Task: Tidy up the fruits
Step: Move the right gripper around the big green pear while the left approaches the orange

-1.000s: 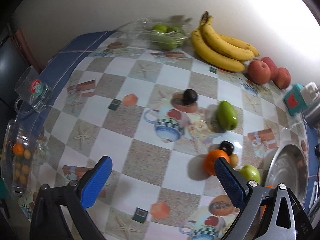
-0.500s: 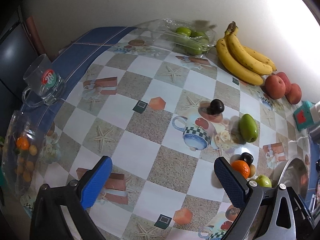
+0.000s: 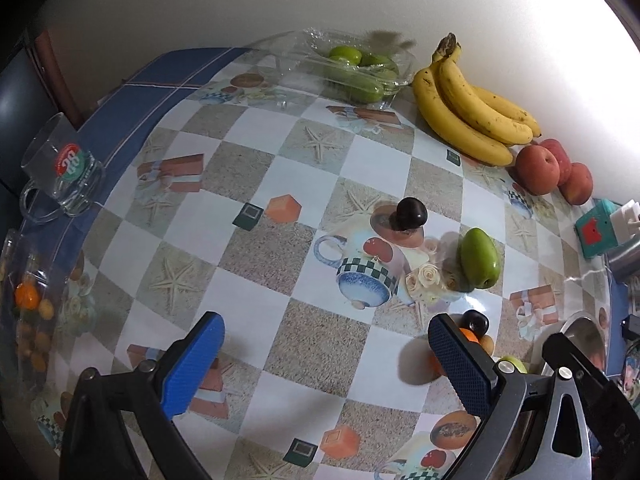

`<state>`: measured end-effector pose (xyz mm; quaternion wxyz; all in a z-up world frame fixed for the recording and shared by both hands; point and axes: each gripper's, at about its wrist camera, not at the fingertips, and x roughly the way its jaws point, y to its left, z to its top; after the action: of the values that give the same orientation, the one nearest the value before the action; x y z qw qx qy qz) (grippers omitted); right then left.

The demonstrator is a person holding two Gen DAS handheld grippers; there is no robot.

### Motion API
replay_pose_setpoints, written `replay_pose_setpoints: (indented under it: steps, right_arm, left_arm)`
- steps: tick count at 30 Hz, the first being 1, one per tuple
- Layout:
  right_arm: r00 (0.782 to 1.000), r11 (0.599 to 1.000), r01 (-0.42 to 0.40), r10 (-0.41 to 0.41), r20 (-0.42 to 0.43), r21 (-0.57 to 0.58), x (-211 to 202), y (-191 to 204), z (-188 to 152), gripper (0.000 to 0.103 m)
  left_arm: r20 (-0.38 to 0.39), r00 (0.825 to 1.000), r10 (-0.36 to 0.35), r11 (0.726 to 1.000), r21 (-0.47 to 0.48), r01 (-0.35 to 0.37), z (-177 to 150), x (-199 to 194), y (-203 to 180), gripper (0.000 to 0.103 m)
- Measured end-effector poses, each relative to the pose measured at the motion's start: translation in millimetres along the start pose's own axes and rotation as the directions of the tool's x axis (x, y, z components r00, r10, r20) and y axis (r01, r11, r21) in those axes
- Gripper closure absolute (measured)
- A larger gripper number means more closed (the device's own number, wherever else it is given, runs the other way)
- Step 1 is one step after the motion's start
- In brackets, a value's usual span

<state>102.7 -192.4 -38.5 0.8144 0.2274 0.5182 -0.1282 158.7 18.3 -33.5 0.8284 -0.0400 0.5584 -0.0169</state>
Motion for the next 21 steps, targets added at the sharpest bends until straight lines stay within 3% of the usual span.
replay_pose_setpoints:
  steps: [4,17,21]
  right_arm:
    - [1.0,0.999,0.014,-0.013,-0.012,0.036,7.5,-1.8,0.9,0.0]
    - [0.999,0.999,0.032,-0.032,0.0,-0.03,13.8,-15.5,-2.6,0.0]
    - [0.999,0.997,0.048,-0.048,0.014,-0.062,11.9,-16.4,-3.9,0.013]
  left_arm:
    - [-0.017,1.0,0.003,1.0,0.003,-0.003,4.1,8.6,-3.3,0.0]
    - [-0.106,0.991,-0.079,0.997,-0.025,0.077,5.4,32.9,-16.7,0.0]
    - [-0.108,0.989,-0.098,0.995,-0.029,0.095,3.5,30.8,-22.0,0.0]
